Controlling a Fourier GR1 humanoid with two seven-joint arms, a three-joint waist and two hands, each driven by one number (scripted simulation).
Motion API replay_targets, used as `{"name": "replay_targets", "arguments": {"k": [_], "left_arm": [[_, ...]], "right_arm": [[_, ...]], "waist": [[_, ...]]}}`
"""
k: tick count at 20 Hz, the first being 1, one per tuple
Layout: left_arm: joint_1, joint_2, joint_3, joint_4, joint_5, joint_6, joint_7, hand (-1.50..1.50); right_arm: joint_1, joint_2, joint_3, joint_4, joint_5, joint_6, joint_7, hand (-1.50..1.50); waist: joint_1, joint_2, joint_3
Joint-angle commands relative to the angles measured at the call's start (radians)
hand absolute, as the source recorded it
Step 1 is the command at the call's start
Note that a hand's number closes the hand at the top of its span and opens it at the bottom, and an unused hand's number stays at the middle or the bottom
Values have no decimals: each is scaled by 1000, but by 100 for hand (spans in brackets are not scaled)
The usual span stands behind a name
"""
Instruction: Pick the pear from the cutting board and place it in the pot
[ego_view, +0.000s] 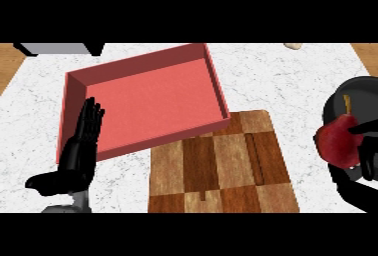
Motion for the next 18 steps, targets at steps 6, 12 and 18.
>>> {"name": "replay_targets", "arguments": {"k": [6,12,18], "left_arm": [[49,-32,-35,-48,-24,15,37,0],[5,-28,1,72,-15,-16,-20,0],[13,-2,8,-13,-6,-36,47,0]], "right_arm": [[-35,-78,-355,358,-243,-66,-316,150],[-125,-104,-382,677,-264,-85,-527,150],[-279,-150,-372,992,-261,-22,-630,150]], "waist": [[4,5,-5],[7,8,-5],[19,9,-5]]}}
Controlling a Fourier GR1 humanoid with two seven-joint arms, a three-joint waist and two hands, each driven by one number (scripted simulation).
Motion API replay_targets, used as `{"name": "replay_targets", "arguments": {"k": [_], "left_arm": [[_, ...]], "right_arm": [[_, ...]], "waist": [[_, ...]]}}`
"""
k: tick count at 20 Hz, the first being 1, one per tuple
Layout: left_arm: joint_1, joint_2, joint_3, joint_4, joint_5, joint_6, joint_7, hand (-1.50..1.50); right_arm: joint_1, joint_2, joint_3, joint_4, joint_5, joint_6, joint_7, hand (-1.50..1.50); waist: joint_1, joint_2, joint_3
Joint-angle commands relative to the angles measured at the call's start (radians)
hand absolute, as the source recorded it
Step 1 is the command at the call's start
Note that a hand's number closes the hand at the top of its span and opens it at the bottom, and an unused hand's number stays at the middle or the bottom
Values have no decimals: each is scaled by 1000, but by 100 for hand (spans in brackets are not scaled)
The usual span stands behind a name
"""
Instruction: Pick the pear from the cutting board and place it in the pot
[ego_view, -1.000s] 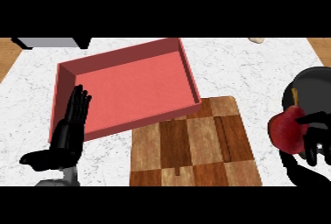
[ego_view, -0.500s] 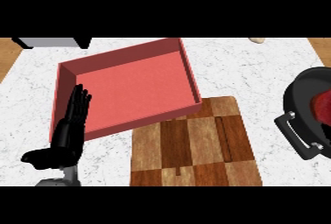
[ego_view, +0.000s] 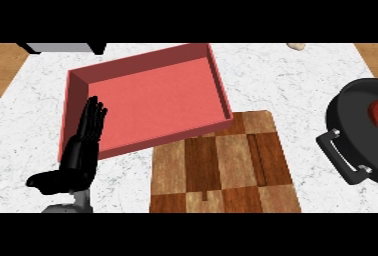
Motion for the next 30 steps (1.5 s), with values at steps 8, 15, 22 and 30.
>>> {"name": "replay_targets", "arguments": {"k": [8,15,22,30], "left_arm": [[-25,4,4,10,1,-16,57,0],[10,6,24,35,14,-36,4,0],[36,-29,-7,31,-21,7,8,0],[28,-28,-18,25,-18,-22,3,0]], "right_arm": [[-198,-13,46,539,128,13,-10,150],[-264,21,-63,769,-28,28,-299,-150],[-357,83,-310,732,-350,116,-382,-150],[-366,-107,-460,1029,-452,209,-483,-150]], "waist": [[20,10,-4],[9,8,-3],[-14,0,-3],[8,12,-2]]}}
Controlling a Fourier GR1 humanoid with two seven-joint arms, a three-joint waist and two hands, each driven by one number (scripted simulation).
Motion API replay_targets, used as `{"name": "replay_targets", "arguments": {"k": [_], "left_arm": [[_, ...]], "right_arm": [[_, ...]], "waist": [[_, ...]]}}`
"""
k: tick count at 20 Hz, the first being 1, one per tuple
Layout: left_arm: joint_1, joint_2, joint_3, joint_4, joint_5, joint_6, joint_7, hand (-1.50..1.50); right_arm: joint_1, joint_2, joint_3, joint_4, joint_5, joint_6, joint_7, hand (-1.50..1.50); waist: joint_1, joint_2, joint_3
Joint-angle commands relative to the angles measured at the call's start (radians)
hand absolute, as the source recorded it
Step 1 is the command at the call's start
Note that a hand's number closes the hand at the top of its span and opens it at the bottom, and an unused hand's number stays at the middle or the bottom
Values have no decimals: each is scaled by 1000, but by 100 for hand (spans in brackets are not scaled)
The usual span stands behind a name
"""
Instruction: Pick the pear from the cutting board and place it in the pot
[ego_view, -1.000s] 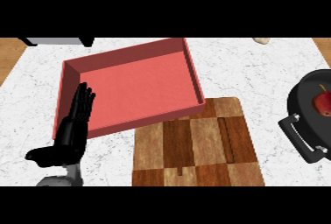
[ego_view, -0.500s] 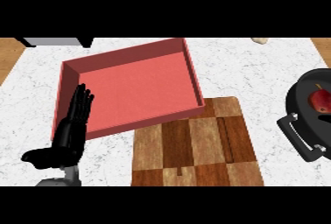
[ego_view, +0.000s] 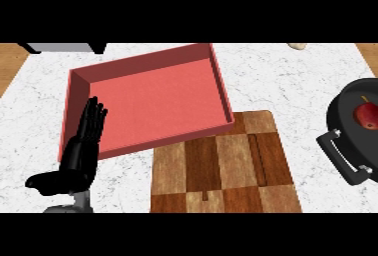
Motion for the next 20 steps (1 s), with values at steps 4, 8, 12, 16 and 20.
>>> {"name": "replay_targets", "arguments": {"k": [4,8,12,16,20], "left_arm": [[22,-41,-33,14,-38,35,-4,0],[-12,11,34,73,22,-36,-32,0],[9,-14,8,72,0,-19,-49,0],[20,-2,7,30,12,-34,-17,0],[-3,-2,6,14,7,-26,17,0]], "right_arm": [[-32,-160,-98,200,-76,76,-93,-150],[9,-184,-114,252,-85,100,-210,-150],[57,-254,-128,299,-92,152,-233,-150],[97,-295,-148,320,-107,196,-287,-150],[100,-314,-176,349,-129,187,-284,-150]], "waist": [[11,9,-2],[15,14,-1],[14,15,0],[14,13,2],[17,16,4]]}}
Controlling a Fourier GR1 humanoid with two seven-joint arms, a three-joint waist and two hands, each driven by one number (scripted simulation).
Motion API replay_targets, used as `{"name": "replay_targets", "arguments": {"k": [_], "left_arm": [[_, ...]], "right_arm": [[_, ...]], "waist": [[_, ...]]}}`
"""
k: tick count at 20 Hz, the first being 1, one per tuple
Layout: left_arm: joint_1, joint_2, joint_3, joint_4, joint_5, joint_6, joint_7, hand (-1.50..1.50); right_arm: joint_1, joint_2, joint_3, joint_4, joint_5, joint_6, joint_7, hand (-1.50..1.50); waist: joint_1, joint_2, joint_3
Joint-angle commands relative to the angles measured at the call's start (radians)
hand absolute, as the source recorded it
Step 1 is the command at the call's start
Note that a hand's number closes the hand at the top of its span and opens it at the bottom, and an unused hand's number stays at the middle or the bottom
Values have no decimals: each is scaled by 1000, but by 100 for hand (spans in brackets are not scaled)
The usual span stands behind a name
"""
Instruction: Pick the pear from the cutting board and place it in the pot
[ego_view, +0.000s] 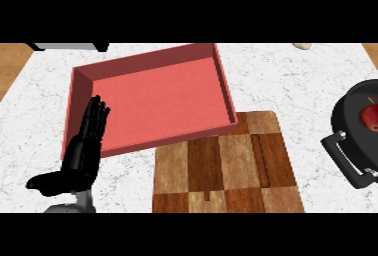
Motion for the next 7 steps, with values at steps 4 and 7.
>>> {"name": "replay_targets", "arguments": {"k": [4,7], "left_arm": [[21,-18,-6,58,-16,13,-16,0],[2,-22,3,74,-3,4,-30,0]], "right_arm": [[39,-47,-78,58,-70,15,-4,-150],[25,-52,-84,61,-75,-12,24,-150]], "waist": [[-13,4,-4],[-4,7,-3]]}}
